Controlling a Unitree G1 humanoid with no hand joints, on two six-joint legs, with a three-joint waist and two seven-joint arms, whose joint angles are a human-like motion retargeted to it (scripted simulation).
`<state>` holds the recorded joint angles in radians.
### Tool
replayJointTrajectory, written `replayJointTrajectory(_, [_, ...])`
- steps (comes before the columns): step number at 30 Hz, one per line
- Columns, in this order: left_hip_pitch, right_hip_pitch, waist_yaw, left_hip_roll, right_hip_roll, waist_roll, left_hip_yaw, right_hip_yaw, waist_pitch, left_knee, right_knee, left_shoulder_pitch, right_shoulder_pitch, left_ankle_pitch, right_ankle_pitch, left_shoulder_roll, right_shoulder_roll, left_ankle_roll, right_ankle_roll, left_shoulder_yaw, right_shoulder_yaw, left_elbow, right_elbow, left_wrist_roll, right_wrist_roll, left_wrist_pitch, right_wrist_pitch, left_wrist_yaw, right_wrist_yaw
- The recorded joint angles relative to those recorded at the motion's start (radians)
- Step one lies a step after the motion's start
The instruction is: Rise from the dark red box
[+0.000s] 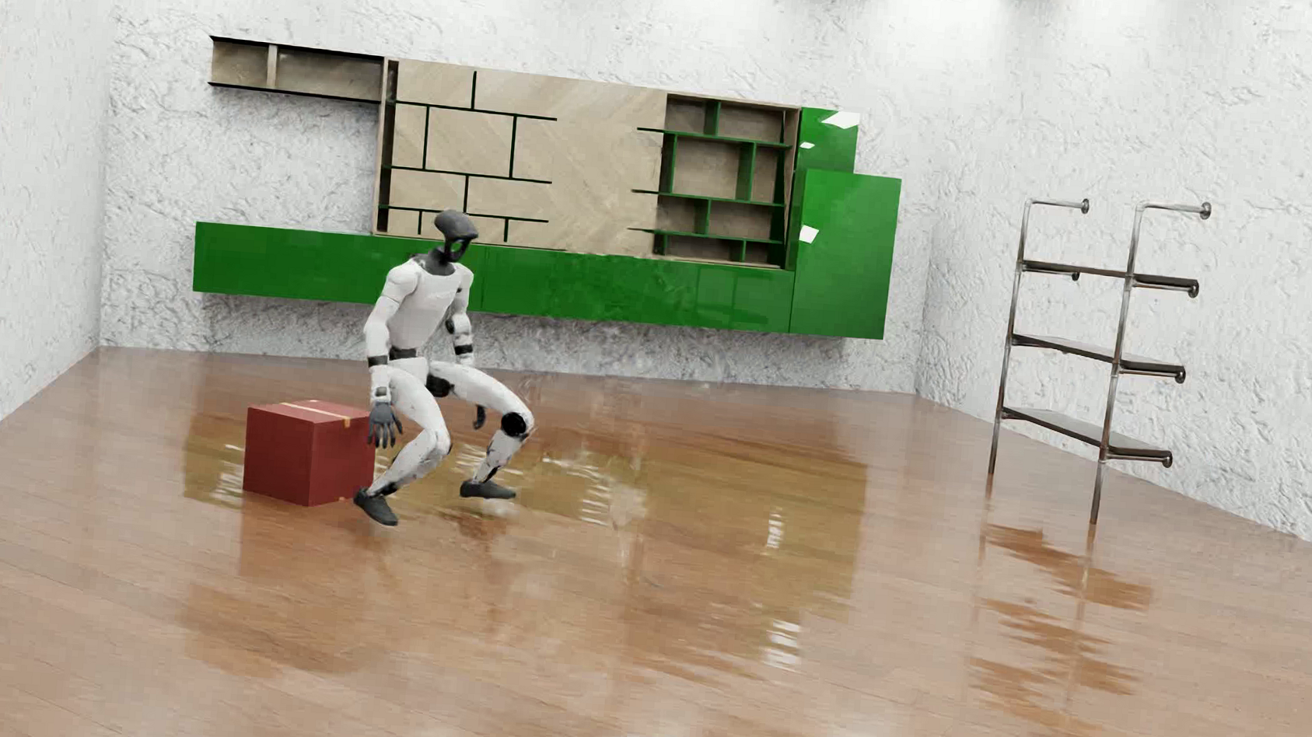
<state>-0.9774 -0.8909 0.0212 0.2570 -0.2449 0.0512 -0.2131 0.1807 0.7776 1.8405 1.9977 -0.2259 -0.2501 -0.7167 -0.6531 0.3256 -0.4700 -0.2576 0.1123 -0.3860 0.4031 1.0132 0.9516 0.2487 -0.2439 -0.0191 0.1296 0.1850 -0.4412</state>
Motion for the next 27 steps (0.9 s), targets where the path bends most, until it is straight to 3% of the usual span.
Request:
replayJointTrajectory(1, [0.015, 0.007, -0.006, 0.009, -0.002, -0.001, 0.004, -0.005, -0.01, -0.004, 0.001, 0.003, -0.017, -0.007, -0.007, -0.017, 0.023, -0.005, -0.005, 0.006, 0.019, 0.034, 0.053, -0.024, 0.01, -0.051, -0.009, 0.008, 0.011])
replayJointTrajectory(2, [0.02, 0.008, -0.006, 0.015, -0.003, -0.005, 0.003, -0.004, -0.022, -0.003, 0.002, -0.006, -0.022, -0.013, -0.011, -0.044, 0.036, -0.007, -0.004, 0.031, 0.022, 0.072, 0.076, -0.093, 0.02, -0.03, -0.006, 0.027, 0.019])
replayJointTrajectory(3, [0.03, 0.019, -0.003, 0.026, 0.001, -0.006, 0.0, -0.012, -0.026, 0.0, -0.002, -0.003, -0.022, -0.008, -0.012, -0.056, 0.046, -0.041, -0.01, 0.039, 0.022, 0.087, 0.085, -0.116, 0.026, -0.016, -0.005, 0.071, 0.019])
replayJointTrajectory(6, [0.067, 0.048, -0.007, 0.025, 0.009, -0.011, 0.004, -0.018, -0.024, 0.0, -0.005, -0.003, -0.017, -0.009, 0.003, -0.034, 0.074, -0.029, -0.006, 0.028, 0.027, 0.088, 0.115, -0.108, 0.03, -0.015, 0.017, 0.086, -0.008])
replayJointTrajectory(9, [0.093, 0.07, -0.013, 0.015, 0.032, -0.003, 0.004, -0.01, -0.024, -0.002, -0.007, 0.009, -0.005, -0.006, -0.002, -0.026, 0.085, -0.018, -0.018, 0.007, 0.03, 0.049, 0.13, -0.022, 0.015, -0.002, 0.001, 0.061, 0.0])
replayJointTrajectory(10, [0.105, 0.072, -0.015, 0.01, 0.04, 0.002, 0.006, -0.009, -0.016, -0.011, -0.009, 0.002, -0.007, -0.023, 0.002, -0.03, 0.083, 0.024, -0.011, 0.008, 0.031, 0.053, 0.131, -0.016, 0.017, 0.009, 0.006, 0.064, 0.004])
replayJointTrajectory(19, [0.044, 0.011, -0.007, 0.003, 0.061, 0.026, -0.001, -0.006, 0.027, 0.005, -0.038, -0.019, 0.022, -0.011, 0.079, -0.022, 0.052, 0.006, 0.01, 0.011, -0.016, 0.043, 0.107, -0.013, 0.033, -0.014, -0.035, 0.025, 0.032])
replayJointTrajectory(22, [-0.014, -0.045, -0.004, -0.004, 0.053, 0.021, -0.007, 0.003, 0.027, 0.008, -0.035, -0.022, 0.026, -0.017, 0.073, -0.005, 0.056, 0.006, 0.016, 0.009, -0.043, 0.021, 0.092, -0.008, 0.029, -0.021, -0.031, 0.013, 0.009])
replayJointTrajectory(24, [-0.066, -0.098, -0.005, -0.015, 0.061, 0.023, -0.018, 0.01, 0.026, 0.0, -0.046, -0.034, 0.031, -0.011, 0.077, 0.003, 0.051, 0.014, 0.011, 0.009, -0.047, 0.006, 0.067, -0.006, 0.006, -0.009, -0.009, 0.001, 0.05])
replayJointTrajectory(26, [-0.096, -0.131, -0.009, -0.024, 0.063, 0.022, -0.016, 0.011, 0.01, -0.034, -0.075, -0.048, 0.034, -0.012, 0.066, 0.012, 0.057, 0.027, 0.013, -0.004, -0.05, 0.015, 0.074, -0.009, -0.004, -0.009, 0.022, 0.012, 0.013])
replayJointTrajectory(27, [-0.091, -0.132, -0.006, -0.035, 0.057, 0.016, -0.007, 0.009, -0.002, -0.066, -0.099, -0.06, 0.037, -0.008, 0.065, 0.012, 0.057, 0.04, 0.003, -0.02, -0.06, 0.031, 0.078, -0.015, 0.012, -0.018, -0.021, -0.013, 0.045])
